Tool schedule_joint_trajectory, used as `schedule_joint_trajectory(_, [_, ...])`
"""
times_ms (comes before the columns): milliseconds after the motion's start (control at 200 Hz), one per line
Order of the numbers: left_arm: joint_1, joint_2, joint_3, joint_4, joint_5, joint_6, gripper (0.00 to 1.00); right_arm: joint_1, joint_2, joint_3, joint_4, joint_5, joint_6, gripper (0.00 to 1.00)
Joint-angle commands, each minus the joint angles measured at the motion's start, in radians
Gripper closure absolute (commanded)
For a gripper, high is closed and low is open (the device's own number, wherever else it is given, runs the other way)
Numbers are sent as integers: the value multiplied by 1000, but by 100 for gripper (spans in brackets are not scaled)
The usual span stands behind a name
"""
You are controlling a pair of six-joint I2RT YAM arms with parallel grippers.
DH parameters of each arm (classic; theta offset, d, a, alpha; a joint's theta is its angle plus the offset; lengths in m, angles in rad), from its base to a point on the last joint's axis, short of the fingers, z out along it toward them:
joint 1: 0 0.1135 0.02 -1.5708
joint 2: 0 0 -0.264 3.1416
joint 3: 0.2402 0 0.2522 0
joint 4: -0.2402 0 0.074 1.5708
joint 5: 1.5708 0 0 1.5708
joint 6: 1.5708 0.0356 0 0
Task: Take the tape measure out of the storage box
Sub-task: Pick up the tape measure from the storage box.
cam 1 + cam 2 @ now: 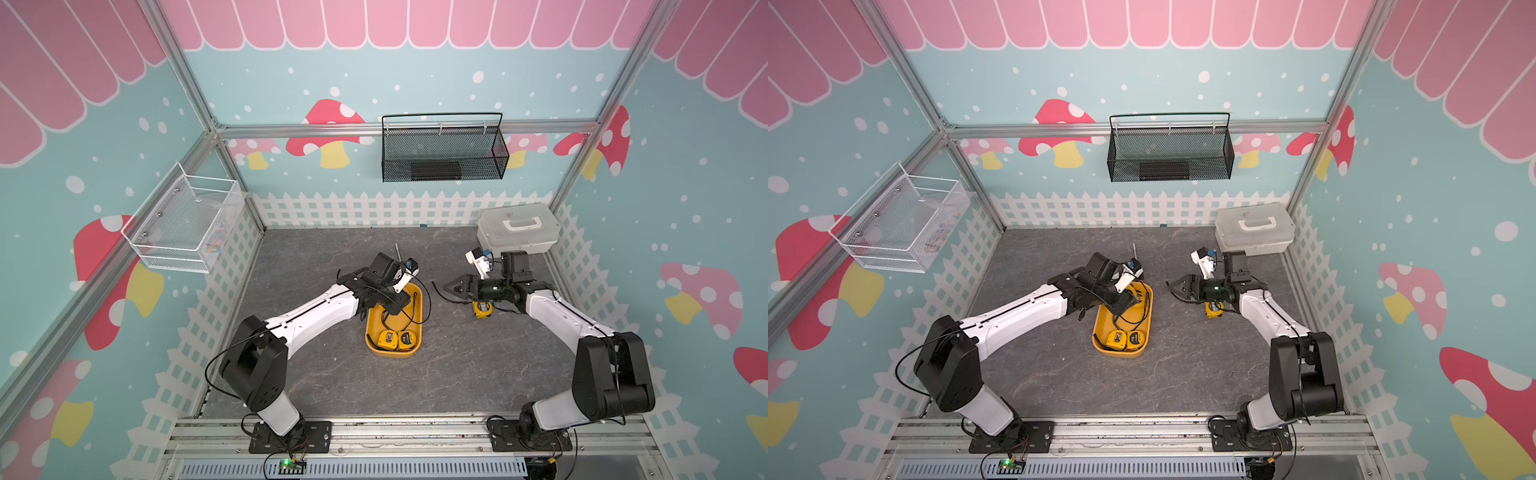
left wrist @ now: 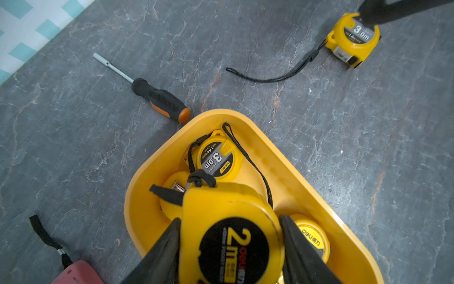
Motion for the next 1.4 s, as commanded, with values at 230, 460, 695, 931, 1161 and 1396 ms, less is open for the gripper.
schedule_joint_trajectory(230, [1,-38,-23,116,69,-52,52,135,129,39,281,-80,199,27])
schedule_joint_trajectory(460, [-7,-37,-30,130,79,-50,52,195,206,56,433,-92,313,31])
schedule_joint_trajectory(695, [-9,-34,-33,139,79,-42,52,229,257,75,491,-106,358,36])
schedule_joint_trajectory(931, [-9,-27,-30,146,75,-37,52,243,289,73,532,-118,387,48])
schedule_joint_trajectory(1161, [-10,-11,-20,146,85,-34,51,245,296,76,543,-126,393,62])
schedule_joint_trajectory(1396, [-9,-1,-20,144,90,-39,50,246,298,77,546,-129,396,69])
